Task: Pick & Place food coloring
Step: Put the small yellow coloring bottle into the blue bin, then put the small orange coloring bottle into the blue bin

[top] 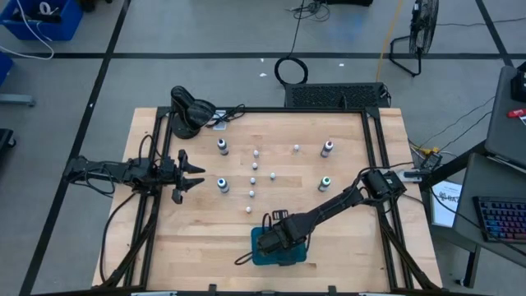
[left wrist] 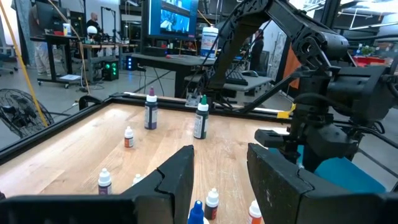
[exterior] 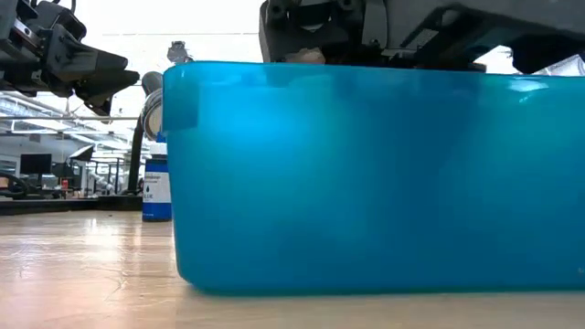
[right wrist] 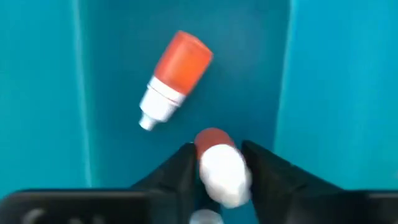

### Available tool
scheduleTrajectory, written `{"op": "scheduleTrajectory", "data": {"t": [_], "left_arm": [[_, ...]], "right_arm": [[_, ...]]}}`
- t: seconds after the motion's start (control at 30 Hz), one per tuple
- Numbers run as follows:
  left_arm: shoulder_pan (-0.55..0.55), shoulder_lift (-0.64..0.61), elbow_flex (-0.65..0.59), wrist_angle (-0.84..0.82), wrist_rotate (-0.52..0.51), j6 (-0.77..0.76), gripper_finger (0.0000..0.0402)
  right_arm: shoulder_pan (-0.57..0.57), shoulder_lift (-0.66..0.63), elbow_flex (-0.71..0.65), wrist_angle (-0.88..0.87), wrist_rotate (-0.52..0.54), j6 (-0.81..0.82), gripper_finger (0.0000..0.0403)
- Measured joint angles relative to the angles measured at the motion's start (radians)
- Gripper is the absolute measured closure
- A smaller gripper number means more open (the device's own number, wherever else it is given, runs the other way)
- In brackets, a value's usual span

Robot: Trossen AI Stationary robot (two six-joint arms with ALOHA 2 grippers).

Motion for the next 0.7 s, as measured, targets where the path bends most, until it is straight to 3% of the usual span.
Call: {"op": "scheduleTrajectory", "data": {"t": [0.1,0.23,0.7], "left_arm": [[0.0,0.0,0.0,0.0,0.0,0.0,0.0249],[0.0,0.0,0.0,0.0,0.0,0.0,0.0249],[0.0,0.0,0.0,0.0,0.0,0.0,0.0249]], "right_arm": [[0.0,0.0,0.0,0.008,0.0,0.018,0.0227],[0.0,-0.004,0.0,0.012,-0.001,0.021,0.0207],[-0.007,-0.125,0.008,0.015,0.004,0.044,0.0222]]}}
